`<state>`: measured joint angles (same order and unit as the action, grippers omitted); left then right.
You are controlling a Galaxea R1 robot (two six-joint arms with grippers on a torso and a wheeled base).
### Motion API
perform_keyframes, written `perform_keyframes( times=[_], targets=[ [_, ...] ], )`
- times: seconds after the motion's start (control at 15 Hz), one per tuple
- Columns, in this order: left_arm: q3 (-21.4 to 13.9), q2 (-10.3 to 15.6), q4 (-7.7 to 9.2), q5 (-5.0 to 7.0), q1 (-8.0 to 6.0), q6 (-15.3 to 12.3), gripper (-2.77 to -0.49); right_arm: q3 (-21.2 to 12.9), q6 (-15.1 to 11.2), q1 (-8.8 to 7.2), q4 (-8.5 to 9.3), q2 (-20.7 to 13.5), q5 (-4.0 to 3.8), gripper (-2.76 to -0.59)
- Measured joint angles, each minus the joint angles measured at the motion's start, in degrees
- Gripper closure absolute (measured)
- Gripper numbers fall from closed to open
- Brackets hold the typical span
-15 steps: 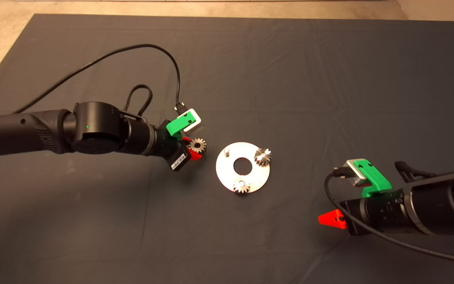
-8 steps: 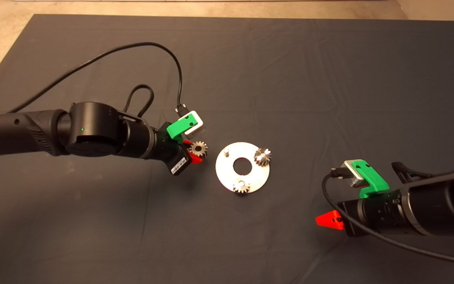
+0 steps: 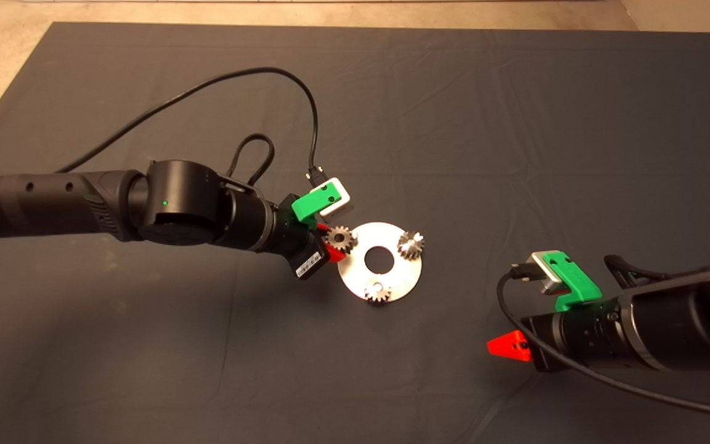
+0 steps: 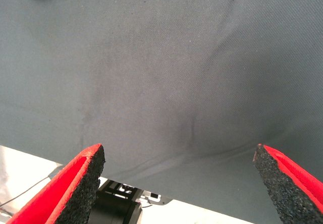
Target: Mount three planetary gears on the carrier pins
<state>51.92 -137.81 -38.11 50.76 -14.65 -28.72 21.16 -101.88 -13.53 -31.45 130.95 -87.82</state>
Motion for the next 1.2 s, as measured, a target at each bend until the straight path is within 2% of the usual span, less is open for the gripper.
perform_keyframes(
  times=[0.27,0.67,0.87,1.0,1.2],
  targets=[
    [1.4,0.0,-0.04,0.11,0.00,0.0,-0.59,0.0,0.0,0.00,0.04,0.0,-0.02,-2.20],
    [1.6,-1.6,-0.04,-0.22,0.00,-0.1,-0.59,0.0,-0.1,0.00,0.21,0.0,0.00,-2.20],
    [2.5,-3.3,-0.15,-0.21,0.00,-0.1,-0.59,0.0,-0.1,0.00,0.23,0.0,-0.02,-2.20],
    [4.0,-4.3,-0.06,-0.41,0.00,-0.1,-0.59,0.0,-0.1,0.00,0.26,0.0,-0.05,-2.20],
    [5.7,-4.4,-0.84,-0.22,0.00,-0.1,-0.59,0.0,-0.1,0.00,0.32,0.0,-0.05,-2.20]
  ],
)
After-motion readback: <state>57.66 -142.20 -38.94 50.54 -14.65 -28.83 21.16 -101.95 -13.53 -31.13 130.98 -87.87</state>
